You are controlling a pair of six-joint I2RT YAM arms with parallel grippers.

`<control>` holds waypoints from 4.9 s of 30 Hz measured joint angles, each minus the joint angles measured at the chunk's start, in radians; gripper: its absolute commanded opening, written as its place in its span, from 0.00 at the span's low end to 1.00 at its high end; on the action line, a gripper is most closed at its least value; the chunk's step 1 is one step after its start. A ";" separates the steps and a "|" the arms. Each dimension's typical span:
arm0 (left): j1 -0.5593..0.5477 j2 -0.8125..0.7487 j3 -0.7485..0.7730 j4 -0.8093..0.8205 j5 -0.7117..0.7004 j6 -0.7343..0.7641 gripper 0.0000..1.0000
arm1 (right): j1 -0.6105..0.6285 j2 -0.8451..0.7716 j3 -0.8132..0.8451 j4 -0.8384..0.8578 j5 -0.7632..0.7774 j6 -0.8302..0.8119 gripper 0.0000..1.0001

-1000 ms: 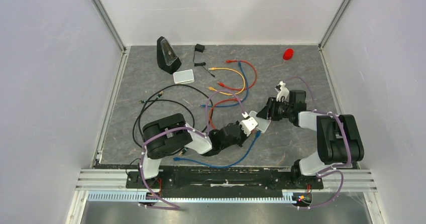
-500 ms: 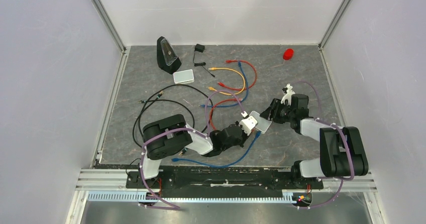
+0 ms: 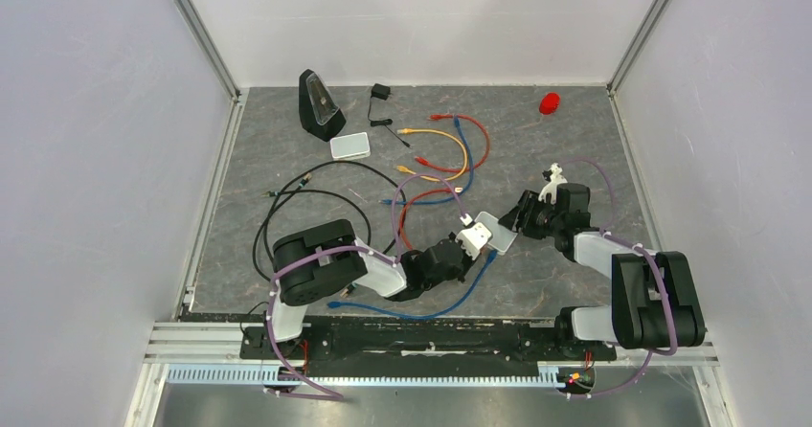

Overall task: Insert the plug into the switch port
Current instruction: Insert the connector into the switch port.

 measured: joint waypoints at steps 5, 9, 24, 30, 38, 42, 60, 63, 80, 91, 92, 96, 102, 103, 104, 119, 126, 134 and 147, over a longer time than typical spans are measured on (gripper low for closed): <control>-0.002 0.000 0.000 -0.001 -0.001 0.000 0.02 | 0.000 -0.012 -0.019 0.014 -0.005 0.007 0.47; -0.009 0.000 0.003 -0.006 -0.007 0.000 0.02 | 0.000 -0.046 -0.066 0.051 -0.005 0.041 0.46; -0.061 0.000 0.023 -0.045 -0.082 -0.004 0.02 | -0.002 -0.080 -0.114 0.090 -0.008 0.108 0.45; -0.064 0.008 0.037 -0.058 -0.108 -0.004 0.02 | -0.005 -0.105 -0.151 0.127 -0.007 0.126 0.44; -0.068 0.013 0.042 -0.058 -0.136 -0.003 0.02 | -0.011 -0.110 -0.184 0.181 -0.008 0.163 0.42; -0.070 0.013 0.043 -0.059 -0.145 -0.003 0.02 | -0.012 -0.101 -0.191 0.203 -0.015 0.164 0.42; -0.060 0.008 0.077 -0.145 -0.161 -0.092 0.02 | -0.023 -0.055 -0.192 0.261 -0.069 0.115 0.42; -0.052 0.004 0.077 -0.154 -0.149 -0.119 0.02 | -0.023 -0.055 -0.193 0.262 -0.071 0.112 0.42; -0.013 -0.005 0.080 -0.171 -0.072 -0.156 0.02 | -0.027 -0.001 -0.208 0.342 -0.099 0.064 0.41; 0.055 -0.009 0.046 -0.101 0.058 -0.205 0.02 | -0.031 0.039 -0.213 0.392 -0.129 0.038 0.39; 0.055 -0.009 0.045 -0.100 0.060 -0.206 0.02 | -0.031 0.039 -0.214 0.394 -0.129 0.037 0.39; 0.057 -0.009 0.042 -0.092 0.064 -0.205 0.02 | -0.031 0.043 -0.225 0.420 -0.130 0.037 0.38; 0.056 -0.004 0.042 -0.085 0.053 -0.193 0.02 | -0.031 0.064 -0.235 0.462 -0.140 0.032 0.38; 0.055 -0.003 0.042 -0.085 0.052 -0.190 0.02 | -0.031 0.065 -0.241 0.476 -0.139 0.033 0.37; 0.053 -0.001 0.043 -0.082 0.047 -0.185 0.02 | -0.031 0.067 -0.248 0.491 -0.137 0.037 0.37; 0.049 0.047 0.038 0.031 0.003 -0.166 0.02 | -0.014 0.065 -0.318 0.631 -0.007 0.200 0.34; 0.055 0.060 0.039 0.051 -0.003 -0.152 0.02 | 0.011 0.131 -0.320 0.747 0.048 0.275 0.33; 0.057 0.058 0.047 0.033 -0.002 -0.145 0.02 | 0.038 0.132 -0.332 0.779 0.116 0.338 0.32; 0.080 -0.007 0.054 -0.121 0.067 -0.134 0.14 | 0.004 0.110 -0.193 0.507 -0.022 0.331 0.40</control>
